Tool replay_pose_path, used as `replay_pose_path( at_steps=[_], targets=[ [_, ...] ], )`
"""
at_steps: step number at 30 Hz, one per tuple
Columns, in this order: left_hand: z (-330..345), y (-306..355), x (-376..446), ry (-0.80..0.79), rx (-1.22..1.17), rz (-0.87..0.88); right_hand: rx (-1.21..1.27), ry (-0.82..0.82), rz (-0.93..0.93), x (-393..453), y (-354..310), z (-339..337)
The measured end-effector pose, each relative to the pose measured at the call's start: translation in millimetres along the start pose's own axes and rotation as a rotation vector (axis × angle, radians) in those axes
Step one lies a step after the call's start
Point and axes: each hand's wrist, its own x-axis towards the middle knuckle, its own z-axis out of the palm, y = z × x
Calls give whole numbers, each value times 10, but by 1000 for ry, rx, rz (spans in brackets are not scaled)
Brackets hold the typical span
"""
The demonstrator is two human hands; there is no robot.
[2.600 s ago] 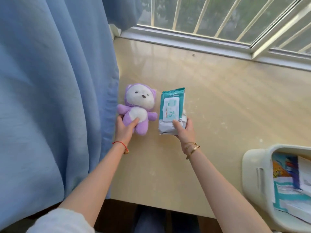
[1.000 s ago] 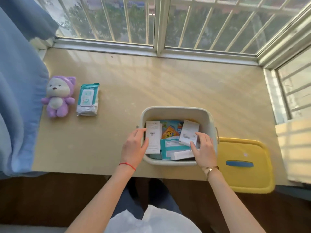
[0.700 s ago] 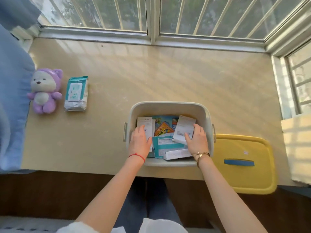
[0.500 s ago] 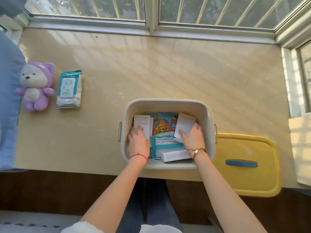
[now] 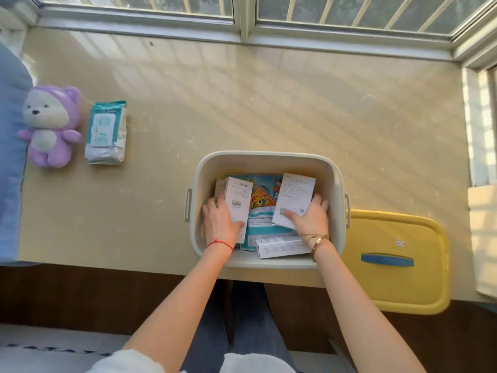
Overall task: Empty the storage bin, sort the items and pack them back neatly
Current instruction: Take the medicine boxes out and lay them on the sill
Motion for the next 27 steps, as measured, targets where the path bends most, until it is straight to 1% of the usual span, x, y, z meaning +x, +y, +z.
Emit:
replay_pose_path(
  at_steps=[2, 5, 8, 10, 14, 17, 20, 23, 27],
  targets=[
    [-62, 14, -31, 17, -55, 10, 40, 27, -30, -100, -53, -52],
    [-212, 22, -69, 9, -207, 9, 207, 59, -61, -261, -103, -106],
    [-438, -14, -129, 33, -327, 70, 352, 22, -86, -483, -199, -154],
    [-656, -65, -199, 63, -451, 106, 400, -5, -118, -644, -298, -163],
    [-1176, -245, -374, 33, -751, 24, 446, -70, -187, -955, -584, -129],
    [-1544, -520, -448, 46, -919, -17, 468, -114, -237, -1192, -880, -51],
    [-1893, -864, -470, 61, -1011, -24, 484, -149, -275, -1396, -1211, 102],
    [-2230, -1257, -447, 91, -1067, -21, 490, -189, -307, -1581, -1577, 340],
    [-2620, -1902, -310, 107, -1073, -33, 485, -221, -343, -1821, -2076, 813]
  ],
)
